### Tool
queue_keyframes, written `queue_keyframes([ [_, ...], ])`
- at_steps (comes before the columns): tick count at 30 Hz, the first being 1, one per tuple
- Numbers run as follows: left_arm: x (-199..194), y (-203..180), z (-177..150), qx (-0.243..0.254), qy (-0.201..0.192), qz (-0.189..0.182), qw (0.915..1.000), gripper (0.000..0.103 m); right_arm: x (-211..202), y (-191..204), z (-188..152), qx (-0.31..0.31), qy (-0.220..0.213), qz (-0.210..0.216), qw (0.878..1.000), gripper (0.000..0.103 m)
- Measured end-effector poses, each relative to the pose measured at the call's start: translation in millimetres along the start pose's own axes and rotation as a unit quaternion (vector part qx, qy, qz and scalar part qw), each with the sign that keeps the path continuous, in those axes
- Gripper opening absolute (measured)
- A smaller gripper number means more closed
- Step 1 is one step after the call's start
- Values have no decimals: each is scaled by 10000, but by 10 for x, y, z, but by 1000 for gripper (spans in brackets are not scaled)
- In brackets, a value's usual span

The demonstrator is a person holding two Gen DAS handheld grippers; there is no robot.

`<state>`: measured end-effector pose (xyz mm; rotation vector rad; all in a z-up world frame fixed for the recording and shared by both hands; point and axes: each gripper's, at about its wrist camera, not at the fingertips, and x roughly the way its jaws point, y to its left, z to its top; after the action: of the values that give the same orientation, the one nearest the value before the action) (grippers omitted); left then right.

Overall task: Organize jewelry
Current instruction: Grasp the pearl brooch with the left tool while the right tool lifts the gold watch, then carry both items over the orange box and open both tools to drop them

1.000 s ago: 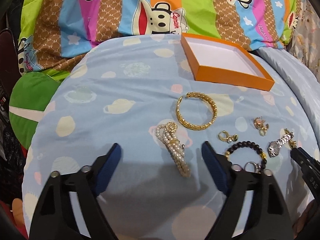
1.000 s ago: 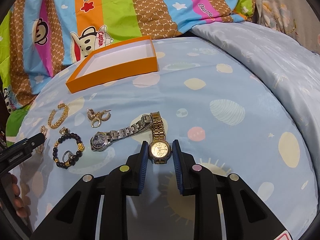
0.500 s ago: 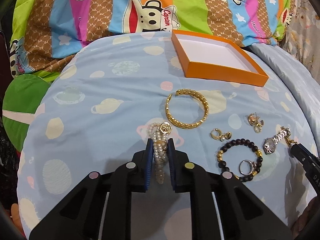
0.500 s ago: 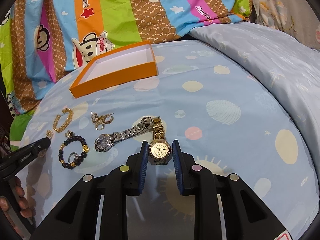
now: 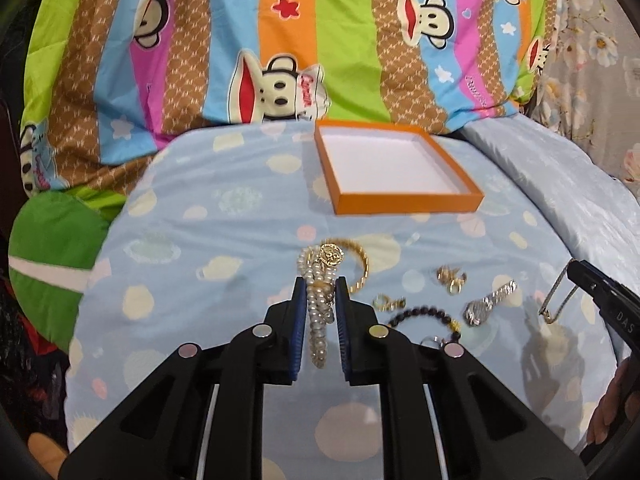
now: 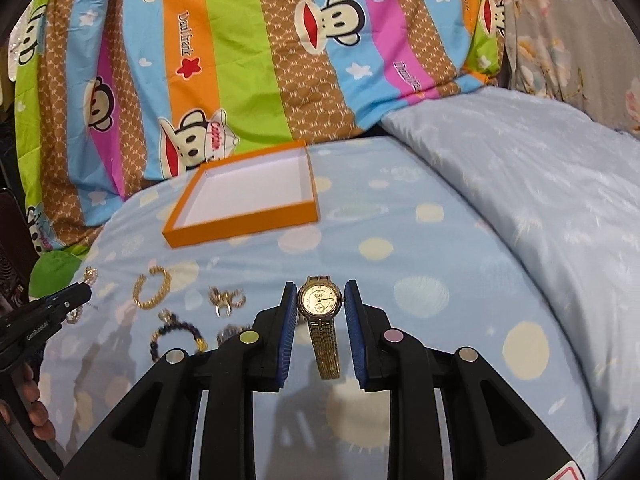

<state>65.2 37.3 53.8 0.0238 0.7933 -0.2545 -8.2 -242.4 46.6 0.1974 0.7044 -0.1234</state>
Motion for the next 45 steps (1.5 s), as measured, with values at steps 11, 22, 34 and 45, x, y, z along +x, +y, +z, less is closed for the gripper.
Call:
queue_keyframes([
  [11, 396, -172, 870, 192, -394, -130, 9990, 14, 433, 181, 913, -252, -406, 680, 9965, 23],
  [22, 1475, -303, 1581, 184, -207, -173, 9995, 14, 1558, 486, 1675, -723, -190, 746, 9944, 23],
  [34, 2284, -298, 1854, 230, 307, -43, 9993, 15, 2632, 472, 1954, -695, 678, 574, 9936, 23],
  [45, 2621, -351, 1841, 396, 804, 54, 9960, 31, 2977, 494, 1808, -1088, 1307, 248, 9851, 23],
])
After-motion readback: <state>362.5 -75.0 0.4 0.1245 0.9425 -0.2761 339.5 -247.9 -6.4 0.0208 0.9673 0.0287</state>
